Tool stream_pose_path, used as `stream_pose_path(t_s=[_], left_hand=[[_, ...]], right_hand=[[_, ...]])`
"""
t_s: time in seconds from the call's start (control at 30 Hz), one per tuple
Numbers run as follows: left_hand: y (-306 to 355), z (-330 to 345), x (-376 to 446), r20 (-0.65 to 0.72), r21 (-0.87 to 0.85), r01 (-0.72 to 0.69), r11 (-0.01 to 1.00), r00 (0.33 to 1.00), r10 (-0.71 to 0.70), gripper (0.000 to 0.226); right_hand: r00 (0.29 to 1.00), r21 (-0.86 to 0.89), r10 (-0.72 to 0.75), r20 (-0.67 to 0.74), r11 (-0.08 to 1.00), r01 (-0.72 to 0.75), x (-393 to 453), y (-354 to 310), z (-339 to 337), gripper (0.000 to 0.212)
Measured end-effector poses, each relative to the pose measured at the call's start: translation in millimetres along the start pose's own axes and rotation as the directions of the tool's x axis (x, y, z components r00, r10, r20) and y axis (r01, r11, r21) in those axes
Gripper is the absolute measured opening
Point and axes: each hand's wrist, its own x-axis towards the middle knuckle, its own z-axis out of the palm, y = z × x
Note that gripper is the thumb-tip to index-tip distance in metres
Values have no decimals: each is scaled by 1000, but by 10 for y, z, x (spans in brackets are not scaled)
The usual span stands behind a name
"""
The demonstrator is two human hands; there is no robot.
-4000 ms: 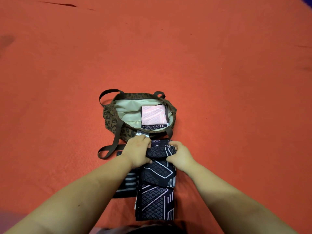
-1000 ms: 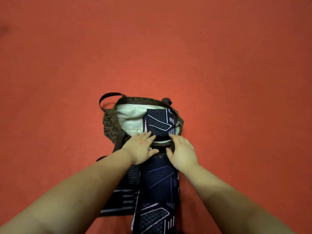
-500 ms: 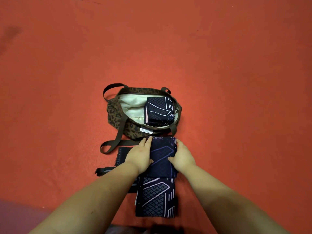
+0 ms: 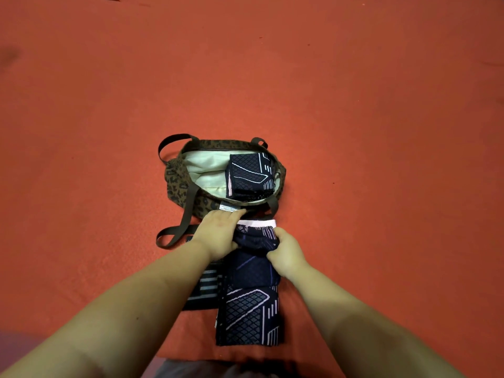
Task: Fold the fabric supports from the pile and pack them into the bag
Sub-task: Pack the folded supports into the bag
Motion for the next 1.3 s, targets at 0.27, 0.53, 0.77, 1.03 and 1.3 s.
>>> stream_pose_path(t_s=[0.27, 0.53, 0.77, 1.03, 1.3], left_hand=[[-72, -114, 6, 203, -525, 294, 799, 955, -217, 31], [14, 256, 106, 384, -666, 606, 436, 779, -496, 56], [-64, 324, 98, 383, -730, 569, 380, 800, -462, 83], [-189, -115, 19, 496, -861, 508, 19, 847, -189, 36], [-314, -355, 267, 503, -849, 466, -248, 857, -111, 36]], right_hand=[[998, 22, 41, 41, 999, -42, 38, 47, -67, 28], [993, -48, 122, -1, 991, -122, 181, 57, 57, 31], [981, 391, 191, 19, 902, -183, 175, -36, 56, 48], [945, 532, 163, 282, 793, -296, 368, -397, -261, 29], [942, 623, 171, 288, 714, -320, 663, -772, -352, 38]])
